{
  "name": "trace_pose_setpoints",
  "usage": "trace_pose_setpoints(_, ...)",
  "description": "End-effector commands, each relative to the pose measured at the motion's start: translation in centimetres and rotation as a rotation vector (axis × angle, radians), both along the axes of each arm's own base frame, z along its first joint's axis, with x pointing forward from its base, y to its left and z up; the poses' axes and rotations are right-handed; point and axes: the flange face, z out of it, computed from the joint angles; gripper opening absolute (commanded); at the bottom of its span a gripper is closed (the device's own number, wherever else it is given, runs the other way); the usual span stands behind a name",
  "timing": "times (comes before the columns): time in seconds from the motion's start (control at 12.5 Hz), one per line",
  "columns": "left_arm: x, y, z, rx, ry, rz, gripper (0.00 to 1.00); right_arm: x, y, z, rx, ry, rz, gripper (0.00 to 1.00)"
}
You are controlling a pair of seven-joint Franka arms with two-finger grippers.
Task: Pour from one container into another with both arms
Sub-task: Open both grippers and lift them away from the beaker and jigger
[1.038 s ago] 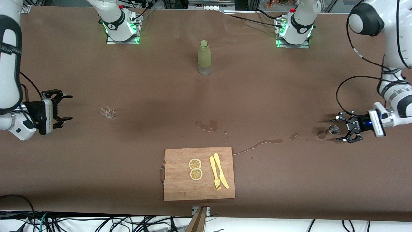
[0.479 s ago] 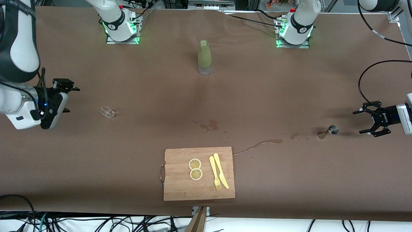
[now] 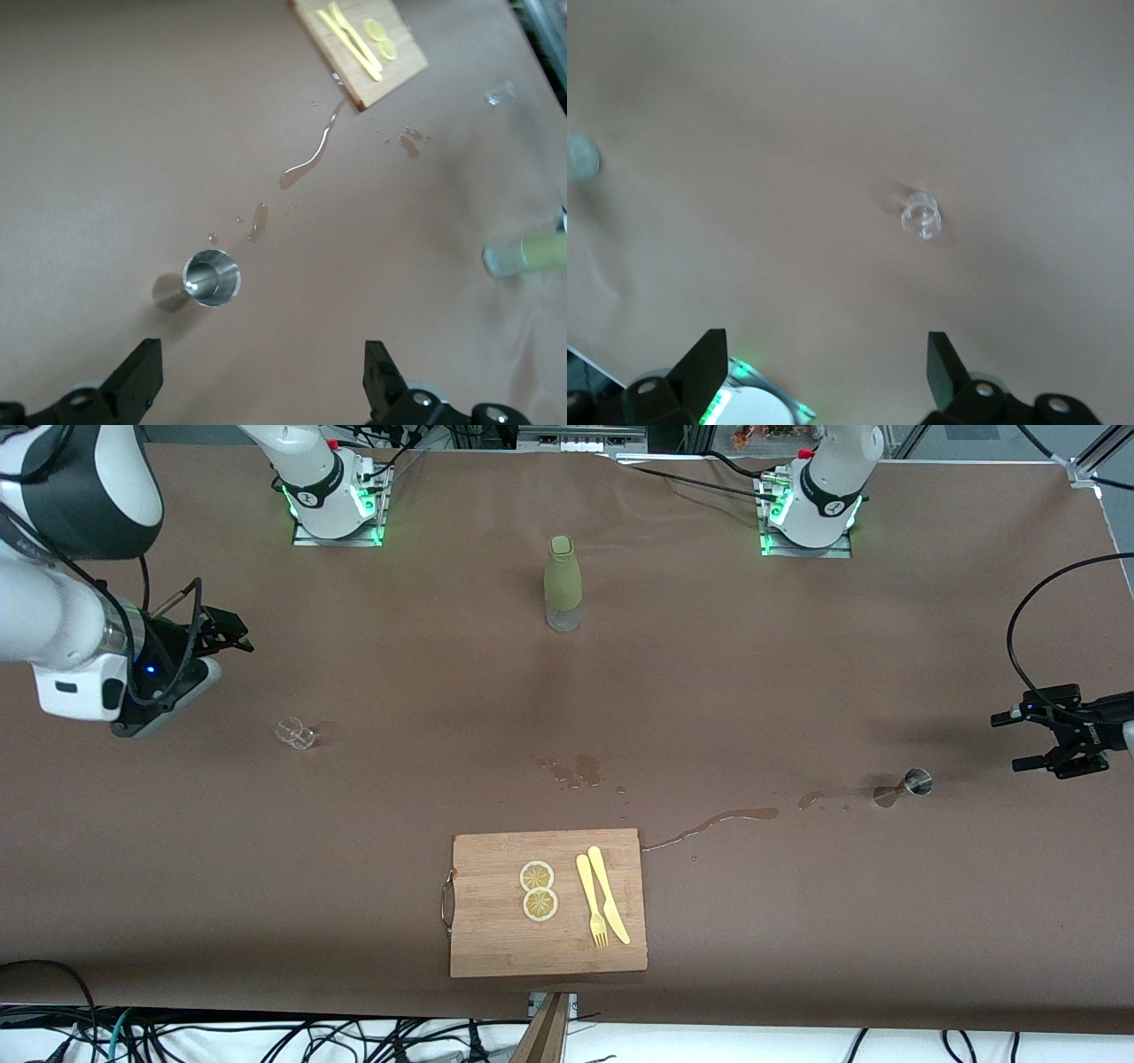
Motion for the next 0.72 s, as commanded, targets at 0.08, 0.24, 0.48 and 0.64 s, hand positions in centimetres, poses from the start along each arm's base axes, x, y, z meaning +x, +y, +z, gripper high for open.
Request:
trace_pose_setpoints(0.08, -0.2, -6.5, 8.1, 0.178, 0.181, 0.237, 1.0, -3.3, -2.9, 1.6, -0.071, -0.025, -0.252, 1.0)
trace_pose_setpoints(0.24, 0.0, -11.5, 11.6, 0.259, 0.263, 0.374, 1.0, -4.2, -3.8, 2.9, -0.089, -0.043, -0.332, 1.0)
trace_pose_setpoints(0.48, -1.1, -18.9, 15.7, 0.357, 0.367, 0.582, 1.0, -4.8, -6.0, 5.3, -0.122, -0.104, -0.496, 1.0)
trace_pose_setpoints(0.64, -2.8, -22.8, 17.9, 0.444, 0.378, 0.682, 1.0, -5.0, -7.5, 6.2, -0.13, -0.119, -0.627, 1.0)
